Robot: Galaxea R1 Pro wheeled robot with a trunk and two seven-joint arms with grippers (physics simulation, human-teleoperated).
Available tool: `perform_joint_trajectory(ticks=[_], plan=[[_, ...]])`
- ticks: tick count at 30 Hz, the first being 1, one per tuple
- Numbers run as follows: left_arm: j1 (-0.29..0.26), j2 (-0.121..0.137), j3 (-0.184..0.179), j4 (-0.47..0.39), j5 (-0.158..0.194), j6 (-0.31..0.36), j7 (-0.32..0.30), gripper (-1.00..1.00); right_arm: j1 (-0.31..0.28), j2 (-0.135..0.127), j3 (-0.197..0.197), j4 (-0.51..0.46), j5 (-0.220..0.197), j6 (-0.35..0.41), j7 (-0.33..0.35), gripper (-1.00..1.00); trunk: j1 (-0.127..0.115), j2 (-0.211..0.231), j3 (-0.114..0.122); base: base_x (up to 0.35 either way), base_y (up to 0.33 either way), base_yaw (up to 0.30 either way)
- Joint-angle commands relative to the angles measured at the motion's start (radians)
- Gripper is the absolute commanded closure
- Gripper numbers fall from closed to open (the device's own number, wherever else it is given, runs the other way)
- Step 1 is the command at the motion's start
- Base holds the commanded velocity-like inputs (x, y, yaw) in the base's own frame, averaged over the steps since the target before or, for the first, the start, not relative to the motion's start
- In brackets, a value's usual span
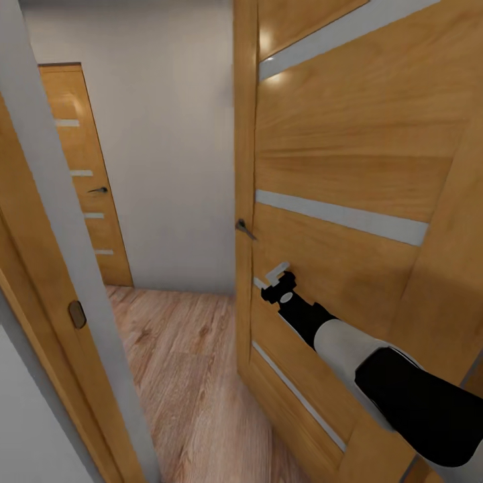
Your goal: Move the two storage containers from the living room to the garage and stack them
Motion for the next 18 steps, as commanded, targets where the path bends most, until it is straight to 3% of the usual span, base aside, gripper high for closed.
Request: perform_joint_trajectory(ticks=[1,9,12,18], plan=[[0.0,0.0,0.0,-0.001,0.005,-0.002,-0.001,-1.0,-0.001,-0.036,-0.006,-0.001,0.011,0.011,-0.009,-1.0,0.0,0.0,-0.001,0.003,0.0,0.0],[0.0,0.0,0.002,-0.001,0.005,-0.003,-0.001,-1.0,0.005,-0.029,-0.001,-0.002,0.006,0.006,0.053,-1.0,0.0,0.0,-0.001,0.0,0.0,0.0],[0.0,0.001,0.004,-0.001,0.007,-0.003,-0.001,-1.0,0.005,0.008,-0.003,-0.003,0.006,0.001,0.055,-1.0,0.0,0.0,-0.001,0.0,0.0,0.0],[0.0,0.001,0.004,-0.001,0.007,-0.004,-0.001,-1.0,0.005,0.029,-0.004,-0.005,0.003,-0.023,0.042,-1.0,0.0,0.0,-0.001,0.0,0.0,0.0]])
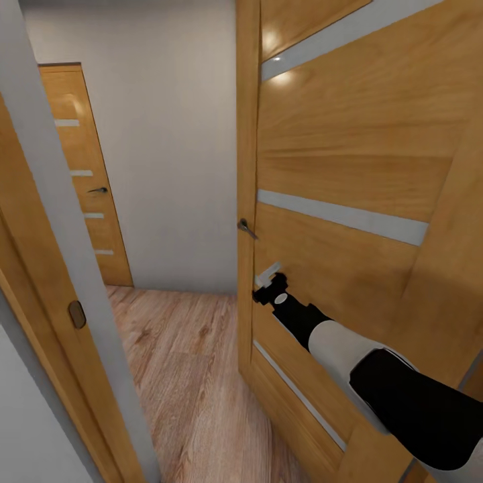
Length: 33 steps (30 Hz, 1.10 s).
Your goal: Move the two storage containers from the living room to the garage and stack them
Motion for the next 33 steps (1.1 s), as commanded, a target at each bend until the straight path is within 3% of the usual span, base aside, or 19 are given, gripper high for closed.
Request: perform_joint_trajectory(ticks=[1,5,7,26,33], plan=[[0.0,0.0,0.0,-0.001,0.005,-0.002,-0.001,-1.0,-0.001,0.0,0.005,-0.001,0.004,0.004,-0.014,-1.0,0.0,-0.001,-0.001,0.0,0.0,0.0],[0.0,0.001,0.0,-0.001,0.005,-0.002,-0.001,-1.0,-0.001,0.0,0.008,-0.008,0.003,0.001,-0.052,-1.0,0.0,-0.001,-0.001,0.0,0.0,0.0],[0.0,0.001,0.001,-0.001,0.005,-0.002,-0.001,-1.0,-0.001,0.0,0.011,-0.023,-0.004,-0.005,-0.113,-1.0,0.0,-0.001,-0.001,0.0,0.0,0.0],[0.0,0.001,0.004,-0.001,0.011,-0.002,-0.001,-1.0,-0.001,0.0,0.014,-0.032,-0.005,0.007,-0.121,-1.0,0.0,-0.001,-0.001,0.0,0.0,0.0],[0.0,0.001,0.007,-0.001,0.014,-0.002,0.002,-1.0,-0.001,0.0,0.012,-0.033,0.007,0.004,-0.164,-1.0,0.0,-0.001,-0.001,0.0,0.0,0.0]])
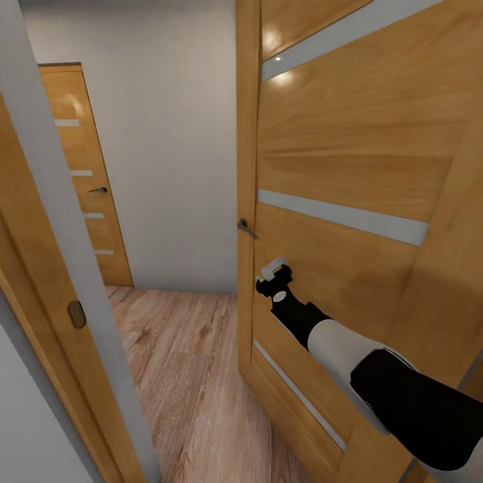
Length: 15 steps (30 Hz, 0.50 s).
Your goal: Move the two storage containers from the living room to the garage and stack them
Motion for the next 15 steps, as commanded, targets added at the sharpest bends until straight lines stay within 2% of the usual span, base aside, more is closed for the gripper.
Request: perform_joint_trajectory(ticks=[1,6,15], plan=[[0.0,0.0,0.001,-0.001,0.005,-0.002,0.001,-1.0,-0.001,0.0,0.005,0.0,0.003,0.006,-0.007,-1.0,0.0,-0.001,-0.001,0.0,0.0,0.0],[0.0,0.0,0.002,-0.001,0.007,-0.001,0.005,-1.0,-0.001,0.0,0.006,0.0,0.007,0.008,-0.011,-1.0,0.0,-0.001,-0.001,0.127,0.0,0.0],[0.0,0.0,0.003,-0.001,0.007,0.0,0.004,-1.0,0.0,0.0,0.007,0.002,0.007,0.007,-0.02,-1.0,0.0,-0.001,-0.001,0.294,0.0,0.0]])
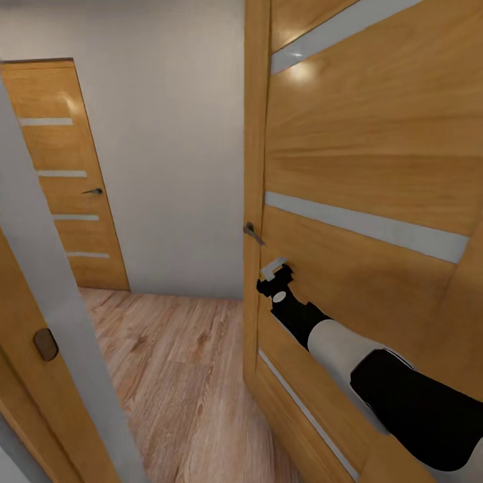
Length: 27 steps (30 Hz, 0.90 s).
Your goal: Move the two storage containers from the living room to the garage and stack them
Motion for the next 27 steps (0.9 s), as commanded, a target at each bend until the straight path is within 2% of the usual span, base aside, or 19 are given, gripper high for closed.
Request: perform_joint_trajectory(ticks=[1,21,27], plan=[[0.0,0.0,0.001,-0.001,0.004,-0.002,0.0,-1.0,-0.001,0.0,0.0,0.0,0.006,0.007,-0.008,-1.0,0.001,0.0,-0.001,0.313,0.0,0.0],[0.0,0.0,0.001,-0.001,0.004,-0.002,0.0,-1.0,-0.001,0.0,0.002,0.007,0.003,0.008,-0.067,-1.0,0.001,0.0,-0.001,0.312,0.0,0.0],[0.0,0.0,0.001,-0.001,0.004,-0.003,0.0,-1.0,-0.002,0.0,0.002,0.011,0.003,0.007,-0.074,-1.0,0.001,0.0,-0.001,0.178,0.0,0.0]])
